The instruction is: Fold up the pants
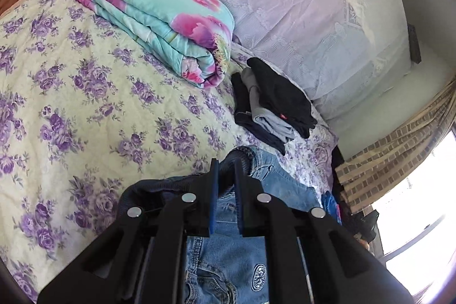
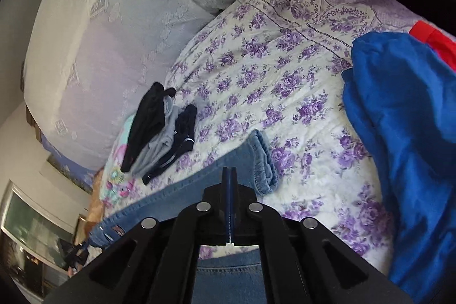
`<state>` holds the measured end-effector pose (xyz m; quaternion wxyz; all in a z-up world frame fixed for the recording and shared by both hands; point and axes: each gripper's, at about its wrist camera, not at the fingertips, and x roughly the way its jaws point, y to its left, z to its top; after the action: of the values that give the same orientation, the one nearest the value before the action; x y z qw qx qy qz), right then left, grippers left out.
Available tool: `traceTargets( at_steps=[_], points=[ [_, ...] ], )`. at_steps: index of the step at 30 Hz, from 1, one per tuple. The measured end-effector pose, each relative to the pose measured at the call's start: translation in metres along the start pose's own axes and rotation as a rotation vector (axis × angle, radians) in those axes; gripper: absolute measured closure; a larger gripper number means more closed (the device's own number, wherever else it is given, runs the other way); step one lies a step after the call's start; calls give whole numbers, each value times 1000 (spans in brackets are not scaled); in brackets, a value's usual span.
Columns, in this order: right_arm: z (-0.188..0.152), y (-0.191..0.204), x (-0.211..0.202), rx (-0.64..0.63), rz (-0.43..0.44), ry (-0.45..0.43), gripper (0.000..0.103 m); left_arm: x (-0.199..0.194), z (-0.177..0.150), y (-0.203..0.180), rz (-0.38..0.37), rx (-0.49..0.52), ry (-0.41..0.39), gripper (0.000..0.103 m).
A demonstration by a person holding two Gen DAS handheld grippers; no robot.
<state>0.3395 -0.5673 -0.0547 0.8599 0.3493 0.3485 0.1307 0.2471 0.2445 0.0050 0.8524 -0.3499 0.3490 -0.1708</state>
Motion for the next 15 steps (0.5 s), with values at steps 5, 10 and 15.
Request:
traceTargets(
  at_steps=[5, 10, 15],
  points=[
    [25, -8, 53, 76, 12, 70, 97, 6, 6, 2, 8, -31, -7, 94],
    [48, -19, 122, 84, -63, 149, 97, 9, 9, 7, 31, -58, -11, 94],
    [64, -33, 156, 89, -135, 165, 51, 16, 18, 7, 62, -78, -12, 94]
  ],
)
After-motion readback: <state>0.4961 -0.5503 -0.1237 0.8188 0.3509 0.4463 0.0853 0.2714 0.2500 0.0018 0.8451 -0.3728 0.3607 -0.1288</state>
